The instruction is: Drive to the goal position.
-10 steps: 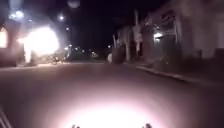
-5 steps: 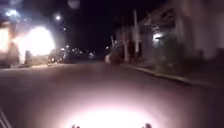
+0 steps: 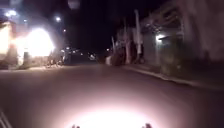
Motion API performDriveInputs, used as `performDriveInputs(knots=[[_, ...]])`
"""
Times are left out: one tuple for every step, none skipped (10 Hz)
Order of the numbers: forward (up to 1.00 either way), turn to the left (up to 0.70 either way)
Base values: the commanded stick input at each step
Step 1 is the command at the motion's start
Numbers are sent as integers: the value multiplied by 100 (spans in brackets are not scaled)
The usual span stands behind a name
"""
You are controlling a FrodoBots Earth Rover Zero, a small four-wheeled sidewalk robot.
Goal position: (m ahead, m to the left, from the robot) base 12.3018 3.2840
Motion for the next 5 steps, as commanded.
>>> performDriveInputs(knots=[[85,0],[85,0],[85,0],[85,0],[85,0]])
